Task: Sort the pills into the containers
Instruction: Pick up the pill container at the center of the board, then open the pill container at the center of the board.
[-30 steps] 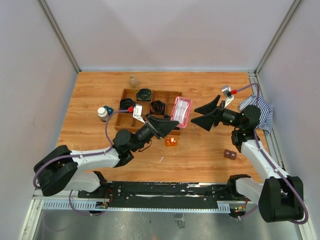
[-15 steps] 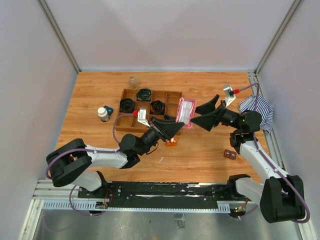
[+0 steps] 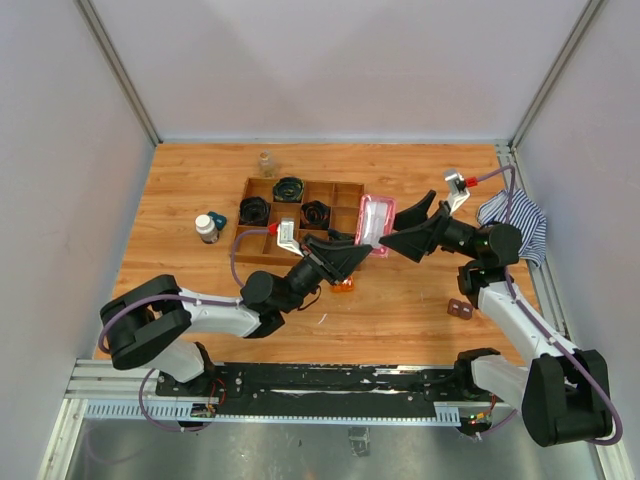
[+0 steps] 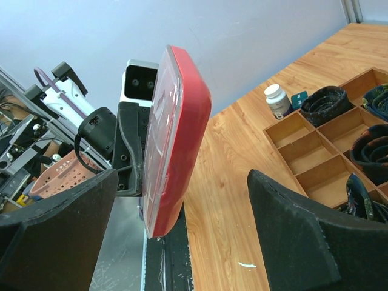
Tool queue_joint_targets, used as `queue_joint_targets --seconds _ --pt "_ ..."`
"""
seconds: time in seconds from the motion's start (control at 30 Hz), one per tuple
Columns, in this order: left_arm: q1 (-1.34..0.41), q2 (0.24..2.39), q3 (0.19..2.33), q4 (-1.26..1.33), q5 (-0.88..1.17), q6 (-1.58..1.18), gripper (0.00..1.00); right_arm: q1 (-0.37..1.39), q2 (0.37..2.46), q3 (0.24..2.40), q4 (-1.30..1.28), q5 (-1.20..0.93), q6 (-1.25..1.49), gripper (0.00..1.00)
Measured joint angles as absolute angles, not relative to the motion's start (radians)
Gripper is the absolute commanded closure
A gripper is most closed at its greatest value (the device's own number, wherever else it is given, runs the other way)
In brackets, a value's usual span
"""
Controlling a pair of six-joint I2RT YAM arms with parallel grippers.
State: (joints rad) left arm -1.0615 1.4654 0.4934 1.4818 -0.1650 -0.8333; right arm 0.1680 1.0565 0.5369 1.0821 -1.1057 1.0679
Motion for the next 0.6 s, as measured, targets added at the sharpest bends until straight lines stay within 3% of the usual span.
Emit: queue_joint_targets --seconds 0.2,0.33,0.4,0.5,0.6 --pt "-1.064 1.471 0.493 1.490 -0.163 -0.834 1.00 0.168 1.055 0.537 1.097 -1.108 1.078 0.11" --pt "-1.064 1.462 0.493 1.464 -0.144 -0.834 1.00 0.168 1.048 0.542 1.081 -1.127 1.069 0.01" --pt "-1.064 1.433 0.493 1.428 -0.129 -0.833 1.00 0.165 1.045 0.563 1.038 -1.150 1.040 0.02" --pt "-1.061 1.343 0.493 1.326 -0.097 -0.831 1.00 0.165 1.041 0.648 0.875 -1.230 0.915 0.02" --pt "-1.038 1.232 0.501 1.179 -0.031 -0.832 1.00 0.149 1.031 0.812 0.510 -1.299 0.655 0.02"
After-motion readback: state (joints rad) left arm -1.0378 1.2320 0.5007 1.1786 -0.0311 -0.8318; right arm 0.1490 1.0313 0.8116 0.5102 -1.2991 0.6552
